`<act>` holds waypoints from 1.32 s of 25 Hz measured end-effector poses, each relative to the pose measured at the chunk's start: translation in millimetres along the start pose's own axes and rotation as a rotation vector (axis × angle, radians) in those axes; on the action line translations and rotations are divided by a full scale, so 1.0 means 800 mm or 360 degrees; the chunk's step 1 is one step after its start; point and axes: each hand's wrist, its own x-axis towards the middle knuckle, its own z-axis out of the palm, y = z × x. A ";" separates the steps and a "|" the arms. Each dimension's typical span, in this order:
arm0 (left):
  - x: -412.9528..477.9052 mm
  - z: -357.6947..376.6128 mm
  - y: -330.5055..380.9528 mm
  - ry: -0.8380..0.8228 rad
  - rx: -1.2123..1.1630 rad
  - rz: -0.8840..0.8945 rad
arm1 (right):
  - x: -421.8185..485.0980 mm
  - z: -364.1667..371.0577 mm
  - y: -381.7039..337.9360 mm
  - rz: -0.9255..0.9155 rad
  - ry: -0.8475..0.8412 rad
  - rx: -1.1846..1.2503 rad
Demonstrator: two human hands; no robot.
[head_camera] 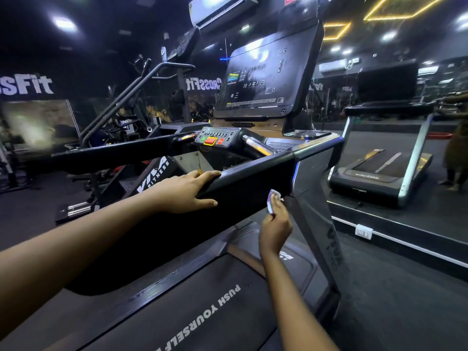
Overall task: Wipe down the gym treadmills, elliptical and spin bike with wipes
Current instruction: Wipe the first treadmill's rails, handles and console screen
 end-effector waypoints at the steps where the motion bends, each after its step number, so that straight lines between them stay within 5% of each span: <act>1: 0.000 0.000 0.001 0.0000 0.0005 -0.0002 | -0.011 0.000 -0.012 0.0030 0.0043 0.0024; 7: -0.003 -0.002 0.004 0.0013 0.0011 -0.0005 | -0.065 -0.026 -0.063 -0.0012 -0.0103 0.0232; 12: -0.002 -0.002 0.005 0.0017 0.0008 -0.0009 | 0.046 -0.025 -0.006 0.0698 0.0062 0.0221; 20: -0.002 -0.005 0.006 -0.0003 -0.0059 -0.0013 | -0.021 0.005 -0.042 0.0736 0.0224 0.0380; 24: -0.004 -0.006 0.008 -0.0012 -0.0049 -0.0026 | -0.076 -0.019 -0.073 0.0569 -0.0029 0.0432; 27: -0.003 -0.003 0.006 -0.0006 -0.0023 -0.0025 | -0.037 -0.043 -0.072 0.0335 -0.0005 0.0300; 33: 0.000 -0.003 0.004 -0.0014 -0.0014 -0.0026 | 0.064 -0.001 -0.056 0.0381 -0.0002 0.0003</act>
